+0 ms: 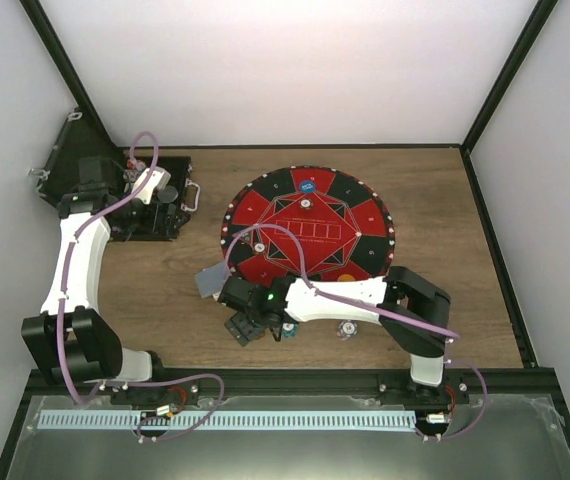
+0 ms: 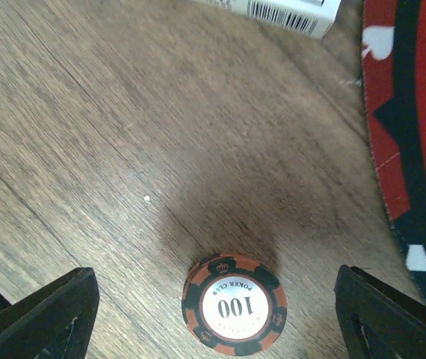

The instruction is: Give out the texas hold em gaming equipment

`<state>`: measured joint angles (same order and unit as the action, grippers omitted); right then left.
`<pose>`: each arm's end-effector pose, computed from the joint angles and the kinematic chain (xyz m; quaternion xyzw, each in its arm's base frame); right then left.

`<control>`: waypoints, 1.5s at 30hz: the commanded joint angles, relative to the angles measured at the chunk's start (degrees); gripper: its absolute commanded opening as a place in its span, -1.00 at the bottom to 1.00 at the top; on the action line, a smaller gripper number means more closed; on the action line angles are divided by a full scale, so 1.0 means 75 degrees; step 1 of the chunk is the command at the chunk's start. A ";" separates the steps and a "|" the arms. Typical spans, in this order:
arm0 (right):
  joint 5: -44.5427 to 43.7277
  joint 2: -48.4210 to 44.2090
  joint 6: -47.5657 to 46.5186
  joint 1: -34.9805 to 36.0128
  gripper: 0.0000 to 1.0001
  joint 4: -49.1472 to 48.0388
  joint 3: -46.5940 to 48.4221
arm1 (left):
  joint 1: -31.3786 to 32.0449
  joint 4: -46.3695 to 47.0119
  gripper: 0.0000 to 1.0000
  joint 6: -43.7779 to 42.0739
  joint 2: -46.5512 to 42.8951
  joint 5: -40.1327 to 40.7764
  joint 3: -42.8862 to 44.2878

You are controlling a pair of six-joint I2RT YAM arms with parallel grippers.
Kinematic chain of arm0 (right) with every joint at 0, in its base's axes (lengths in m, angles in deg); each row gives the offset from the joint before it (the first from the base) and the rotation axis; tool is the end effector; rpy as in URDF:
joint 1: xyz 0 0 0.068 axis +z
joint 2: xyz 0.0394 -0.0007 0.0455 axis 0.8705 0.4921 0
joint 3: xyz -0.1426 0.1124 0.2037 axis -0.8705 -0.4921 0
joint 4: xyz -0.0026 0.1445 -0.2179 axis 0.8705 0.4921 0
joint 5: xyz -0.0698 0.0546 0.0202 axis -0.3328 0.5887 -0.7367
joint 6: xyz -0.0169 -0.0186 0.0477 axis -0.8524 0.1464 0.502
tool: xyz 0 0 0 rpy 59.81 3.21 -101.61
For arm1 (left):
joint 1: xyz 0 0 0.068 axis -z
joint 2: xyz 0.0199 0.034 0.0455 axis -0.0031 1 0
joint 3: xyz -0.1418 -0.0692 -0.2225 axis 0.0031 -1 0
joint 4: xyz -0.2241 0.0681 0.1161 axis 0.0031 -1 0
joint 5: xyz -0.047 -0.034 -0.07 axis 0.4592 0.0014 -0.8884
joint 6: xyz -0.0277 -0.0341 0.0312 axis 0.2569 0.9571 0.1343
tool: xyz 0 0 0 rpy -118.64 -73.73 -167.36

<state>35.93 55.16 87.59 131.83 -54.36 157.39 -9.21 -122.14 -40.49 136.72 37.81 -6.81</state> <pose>0.1239 0.3547 0.1898 -0.3701 0.9039 0.1208 0.1772 0.2737 0.0246 0.3249 0.2340 0.8906 -0.1904 0.3404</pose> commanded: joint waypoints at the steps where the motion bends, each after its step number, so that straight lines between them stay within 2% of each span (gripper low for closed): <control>1: 0.0019 0.0254 0.0294 0.0120 0.76 0.0060 -0.0149 | -0.0037 -0.0207 1.00 -0.0050 -0.0177 -0.0044 0.0158; 4: 0.0078 0.0342 0.0276 0.0156 0.70 0.0050 -0.0246 | -0.0040 -0.0209 1.00 -0.0069 -0.0200 -0.0026 0.0153; 14: 0.0139 0.0385 0.0391 0.0263 0.30 -0.0086 -0.0500 | -0.0037 -0.0195 1.00 -0.0063 -0.0217 -0.0011 0.0160; 20: 0.0116 0.0349 0.0357 0.0287 0.25 -0.0053 -0.0320 | -0.0036 -0.0209 1.00 -0.0082 -0.0230 -0.0009 0.0172; 38: -0.0110 0.0237 0.0254 0.0289 -0.24 0.0193 0.0067 | -0.0037 -0.0209 1.00 -0.0104 -0.0244 -0.0010 0.0161; 45: -0.0400 -0.0161 0.0197 0.0272 -0.32 0.0640 0.0383 | -0.0036 -0.0209 1.00 -0.0084 -0.0280 0.0041 0.0171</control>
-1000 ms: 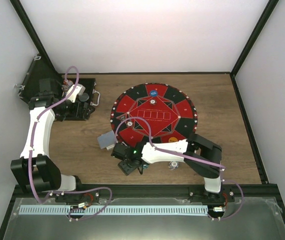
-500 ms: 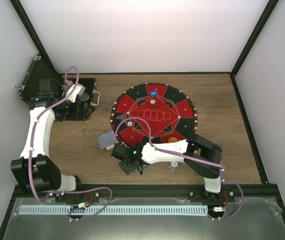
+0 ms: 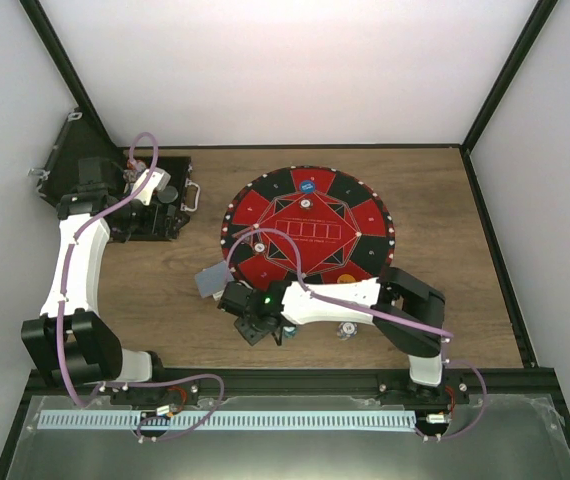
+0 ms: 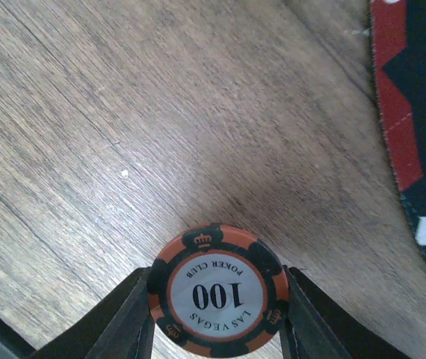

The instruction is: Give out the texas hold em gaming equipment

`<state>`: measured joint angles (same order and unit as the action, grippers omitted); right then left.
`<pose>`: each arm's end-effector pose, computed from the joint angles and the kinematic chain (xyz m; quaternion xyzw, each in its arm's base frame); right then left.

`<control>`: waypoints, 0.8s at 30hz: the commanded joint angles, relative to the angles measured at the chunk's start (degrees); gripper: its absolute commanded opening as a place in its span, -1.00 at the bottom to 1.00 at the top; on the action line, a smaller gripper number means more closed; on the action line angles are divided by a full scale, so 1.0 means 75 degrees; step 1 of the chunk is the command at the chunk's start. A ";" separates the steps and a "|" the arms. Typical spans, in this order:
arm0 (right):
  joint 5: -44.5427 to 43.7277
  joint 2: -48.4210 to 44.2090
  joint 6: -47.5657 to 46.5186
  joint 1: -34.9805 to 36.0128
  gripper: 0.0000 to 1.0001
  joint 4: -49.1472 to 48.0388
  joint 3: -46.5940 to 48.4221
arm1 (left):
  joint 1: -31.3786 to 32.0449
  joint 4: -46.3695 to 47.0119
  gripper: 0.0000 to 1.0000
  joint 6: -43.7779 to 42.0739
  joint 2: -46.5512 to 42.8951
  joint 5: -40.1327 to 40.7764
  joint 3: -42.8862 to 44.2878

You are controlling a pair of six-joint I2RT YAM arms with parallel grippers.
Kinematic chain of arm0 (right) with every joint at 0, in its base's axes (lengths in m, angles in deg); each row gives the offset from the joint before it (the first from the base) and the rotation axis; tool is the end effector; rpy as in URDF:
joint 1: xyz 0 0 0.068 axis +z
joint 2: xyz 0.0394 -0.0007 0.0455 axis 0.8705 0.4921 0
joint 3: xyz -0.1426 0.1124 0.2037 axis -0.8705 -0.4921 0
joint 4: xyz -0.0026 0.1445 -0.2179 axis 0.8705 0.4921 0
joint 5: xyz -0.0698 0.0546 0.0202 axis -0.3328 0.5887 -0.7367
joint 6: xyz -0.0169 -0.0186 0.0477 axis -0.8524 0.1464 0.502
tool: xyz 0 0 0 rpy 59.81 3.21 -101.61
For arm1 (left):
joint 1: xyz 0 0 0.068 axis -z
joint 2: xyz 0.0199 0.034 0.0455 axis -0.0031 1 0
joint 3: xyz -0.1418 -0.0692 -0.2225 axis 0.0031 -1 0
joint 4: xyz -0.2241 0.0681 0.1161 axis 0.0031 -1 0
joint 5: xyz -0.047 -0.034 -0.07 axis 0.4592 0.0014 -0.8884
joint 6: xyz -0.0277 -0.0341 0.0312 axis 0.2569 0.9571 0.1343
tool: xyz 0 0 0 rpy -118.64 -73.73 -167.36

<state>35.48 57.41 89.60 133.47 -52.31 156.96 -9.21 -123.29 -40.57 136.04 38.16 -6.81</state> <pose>0.1133 0.3557 0.1724 -0.3715 0.9115 0.0925 0.1506 0.2695 0.0241 0.3267 0.2330 0.8926 -0.1890 0.3365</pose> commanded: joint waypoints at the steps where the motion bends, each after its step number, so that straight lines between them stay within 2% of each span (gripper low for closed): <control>1: -0.0410 -0.0537 -0.0070 0.0033 -0.34 0.0461 0.0478 | -0.0037 -0.0055 1.00 -0.0078 -0.0198 0.0001 0.0171; 6: -0.0675 -0.1118 -0.0128 -0.0657 -0.37 0.0734 0.0137 | -0.0037 -0.0077 1.00 -0.0071 -0.0216 -0.0008 0.0174; 14: -0.0684 -0.2343 -0.0653 -0.2649 -0.37 0.0375 -0.1335 | -0.0036 -0.0084 1.00 -0.0077 -0.0280 -0.0004 0.0226; 18: -0.0563 -0.2434 -0.0864 -0.3301 -0.37 -0.0026 -0.2001 | -0.0036 -0.0110 1.00 -0.0049 -0.0226 -0.0071 0.0307; 24: -0.0535 -0.2174 -0.0940 -0.3770 -0.36 -0.0616 -0.2632 | -0.0034 -0.0131 1.00 -0.0056 -0.0201 -0.0075 0.0324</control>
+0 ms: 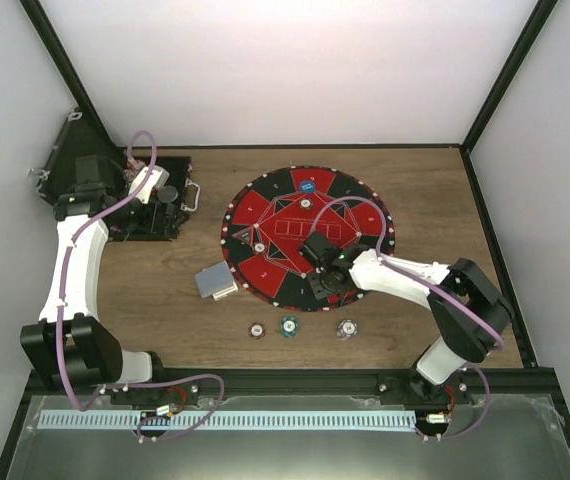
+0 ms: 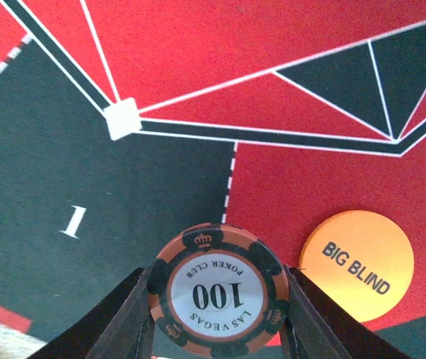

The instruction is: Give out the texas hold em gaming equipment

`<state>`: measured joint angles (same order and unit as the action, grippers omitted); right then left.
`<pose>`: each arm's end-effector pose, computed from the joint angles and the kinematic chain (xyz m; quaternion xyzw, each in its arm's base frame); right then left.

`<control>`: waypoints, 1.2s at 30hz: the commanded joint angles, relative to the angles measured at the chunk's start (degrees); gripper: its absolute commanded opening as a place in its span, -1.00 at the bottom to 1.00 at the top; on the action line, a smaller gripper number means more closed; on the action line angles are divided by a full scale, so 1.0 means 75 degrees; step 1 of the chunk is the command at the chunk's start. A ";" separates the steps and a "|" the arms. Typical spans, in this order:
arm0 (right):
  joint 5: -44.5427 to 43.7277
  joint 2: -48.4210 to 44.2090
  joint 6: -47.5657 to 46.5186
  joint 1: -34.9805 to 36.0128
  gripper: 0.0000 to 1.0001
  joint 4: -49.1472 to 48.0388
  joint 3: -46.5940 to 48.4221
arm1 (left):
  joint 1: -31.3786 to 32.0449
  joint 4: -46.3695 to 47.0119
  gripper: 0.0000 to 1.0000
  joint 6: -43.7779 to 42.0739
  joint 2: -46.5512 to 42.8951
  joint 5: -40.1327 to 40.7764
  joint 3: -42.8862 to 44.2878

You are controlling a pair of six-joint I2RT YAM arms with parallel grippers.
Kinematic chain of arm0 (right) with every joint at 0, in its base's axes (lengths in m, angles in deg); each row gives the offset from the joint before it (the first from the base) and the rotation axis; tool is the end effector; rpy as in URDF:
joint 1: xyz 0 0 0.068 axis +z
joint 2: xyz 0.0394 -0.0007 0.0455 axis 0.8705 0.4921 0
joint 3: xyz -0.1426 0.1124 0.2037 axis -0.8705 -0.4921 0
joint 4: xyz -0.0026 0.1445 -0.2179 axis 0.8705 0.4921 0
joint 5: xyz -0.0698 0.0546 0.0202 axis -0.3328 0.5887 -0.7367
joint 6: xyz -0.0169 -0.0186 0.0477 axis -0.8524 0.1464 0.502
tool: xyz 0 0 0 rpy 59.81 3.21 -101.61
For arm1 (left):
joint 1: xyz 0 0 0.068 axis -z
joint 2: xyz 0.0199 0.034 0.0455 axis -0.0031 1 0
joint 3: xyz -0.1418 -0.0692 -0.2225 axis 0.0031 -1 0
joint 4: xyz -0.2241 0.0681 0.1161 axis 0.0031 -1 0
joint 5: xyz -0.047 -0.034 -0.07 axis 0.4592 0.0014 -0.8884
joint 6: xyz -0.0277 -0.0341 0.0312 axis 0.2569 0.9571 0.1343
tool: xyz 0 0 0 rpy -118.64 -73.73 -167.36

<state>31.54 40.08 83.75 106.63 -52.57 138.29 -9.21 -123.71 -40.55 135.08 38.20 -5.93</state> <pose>0.2060 0.2049 0.1794 -0.1943 0.9639 0.0128 0.1815 0.2659 0.0235 0.3351 0.2357 0.8890 -0.1841 0.3468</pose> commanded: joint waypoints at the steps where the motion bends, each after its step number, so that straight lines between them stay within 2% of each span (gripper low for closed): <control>1: 0.0002 0.0196 -0.0166 -0.0223 -0.36 -0.0650 -0.0206 | -0.0036 -0.0070 1.00 -0.0056 -0.0074 -0.0075 0.0213; 13: -0.0015 0.0507 -0.0248 -0.0501 -0.35 -0.0996 -0.0348 | -0.0031 -0.0081 1.00 -0.0111 -0.0087 -0.0046 0.0184; 15: -0.0074 0.0569 -0.0200 -0.0499 -0.22 -0.0936 -0.0364 | -0.0037 -0.0071 1.00 -0.0121 -0.0087 -0.0047 0.0189; 18: -0.0053 0.0590 -0.0177 -0.0499 0.08 -0.0801 -0.0297 | -0.0031 -0.0049 1.00 -0.0111 -0.0092 -0.0064 0.0192; 24: -0.0033 -0.0083 -0.0031 -0.0376 0.30 -0.0382 0.0049 | -0.0035 -0.0023 1.00 -0.0092 -0.0082 -0.0061 0.0163; 29: -0.0378 -0.0423 0.0381 0.0438 0.31 0.0334 0.0589 | -0.0037 0.0041 1.00 -0.0026 -0.0084 -0.0042 0.0137; 36: 0.0062 -0.0610 0.1129 0.2101 0.38 0.0748 0.1068 | -0.0035 0.0069 1.00 -0.0015 -0.0095 -0.0044 0.0120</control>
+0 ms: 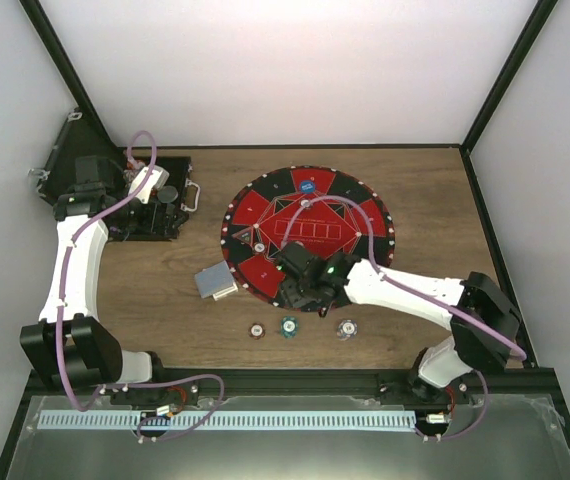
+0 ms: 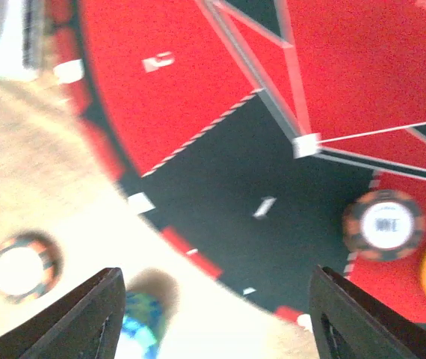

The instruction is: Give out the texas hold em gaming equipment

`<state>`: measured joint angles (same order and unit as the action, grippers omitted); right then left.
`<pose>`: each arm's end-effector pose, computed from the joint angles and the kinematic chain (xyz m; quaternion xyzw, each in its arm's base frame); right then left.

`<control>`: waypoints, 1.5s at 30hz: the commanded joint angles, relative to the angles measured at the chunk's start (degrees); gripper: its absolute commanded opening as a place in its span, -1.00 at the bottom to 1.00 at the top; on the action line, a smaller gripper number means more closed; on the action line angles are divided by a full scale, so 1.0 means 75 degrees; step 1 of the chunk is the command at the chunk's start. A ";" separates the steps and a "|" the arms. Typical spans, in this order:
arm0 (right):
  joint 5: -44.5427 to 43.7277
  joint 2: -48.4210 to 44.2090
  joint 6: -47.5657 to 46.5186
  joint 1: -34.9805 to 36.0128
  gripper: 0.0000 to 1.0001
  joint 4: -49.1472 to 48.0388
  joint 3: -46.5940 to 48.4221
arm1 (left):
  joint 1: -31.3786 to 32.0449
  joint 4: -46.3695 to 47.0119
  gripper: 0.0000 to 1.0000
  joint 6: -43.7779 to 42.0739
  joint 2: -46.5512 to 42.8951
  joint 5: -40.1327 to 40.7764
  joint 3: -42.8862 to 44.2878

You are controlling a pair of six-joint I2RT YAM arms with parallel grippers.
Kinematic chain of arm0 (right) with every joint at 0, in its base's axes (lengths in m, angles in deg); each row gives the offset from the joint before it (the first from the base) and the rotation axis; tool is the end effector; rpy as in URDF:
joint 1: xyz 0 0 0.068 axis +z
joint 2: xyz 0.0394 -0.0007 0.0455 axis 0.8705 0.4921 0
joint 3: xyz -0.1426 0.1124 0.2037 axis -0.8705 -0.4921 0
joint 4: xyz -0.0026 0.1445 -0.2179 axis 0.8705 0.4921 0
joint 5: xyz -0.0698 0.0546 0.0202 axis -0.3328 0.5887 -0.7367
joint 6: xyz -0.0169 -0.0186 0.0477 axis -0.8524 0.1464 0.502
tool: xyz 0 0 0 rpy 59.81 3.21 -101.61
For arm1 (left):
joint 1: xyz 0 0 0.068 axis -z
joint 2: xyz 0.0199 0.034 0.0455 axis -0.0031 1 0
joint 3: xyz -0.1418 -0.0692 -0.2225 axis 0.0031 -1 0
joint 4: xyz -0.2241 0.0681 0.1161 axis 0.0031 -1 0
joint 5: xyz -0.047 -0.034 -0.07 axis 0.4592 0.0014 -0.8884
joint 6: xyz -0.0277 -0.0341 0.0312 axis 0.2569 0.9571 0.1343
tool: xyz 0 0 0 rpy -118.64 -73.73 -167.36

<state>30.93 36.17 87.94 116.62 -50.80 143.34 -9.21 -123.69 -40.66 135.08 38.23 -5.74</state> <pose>0.1713 0.2428 0.2216 -0.2330 0.9428 0.0721 0.2274 0.2661 0.0235 0.3361 0.2370 0.8883 -0.1828 0.3484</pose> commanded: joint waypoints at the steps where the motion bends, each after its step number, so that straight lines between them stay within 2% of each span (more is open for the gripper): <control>1: 0.0138 -0.0022 0.0640 0.0967 0.41 0.0583 0.0454 | -0.0037 0.0078 1.00 0.0008 -0.0097 -0.0055 0.0082; 6: 0.0334 0.0433 0.0741 0.1586 0.52 0.0662 0.0571 | -0.0032 0.0102 1.00 0.0045 -0.0092 -0.0119 0.0065; 17: 0.0531 0.1106 0.0693 0.1706 0.47 0.0327 0.0355 | -0.0031 0.0068 1.00 -0.0009 -0.0118 -0.0066 0.0067; 28: 0.0410 0.1133 0.0724 0.1699 0.22 0.0197 0.0027 | -0.0037 0.0056 1.00 -0.0012 -0.0126 -0.0086 0.0087; 35: 0.0360 0.1183 0.0677 0.1703 0.14 0.0164 -0.0005 | -0.0037 0.0044 1.00 -0.0016 -0.0120 -0.0086 0.0110; 45: 0.0316 0.1114 0.0669 0.1708 -0.22 0.0183 0.0054 | -0.0037 0.0039 1.00 -0.0027 -0.0132 -0.0064 0.0111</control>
<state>34.36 44.58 92.77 129.03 -49.21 143.36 -9.21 -123.64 -40.66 135.08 38.20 -5.74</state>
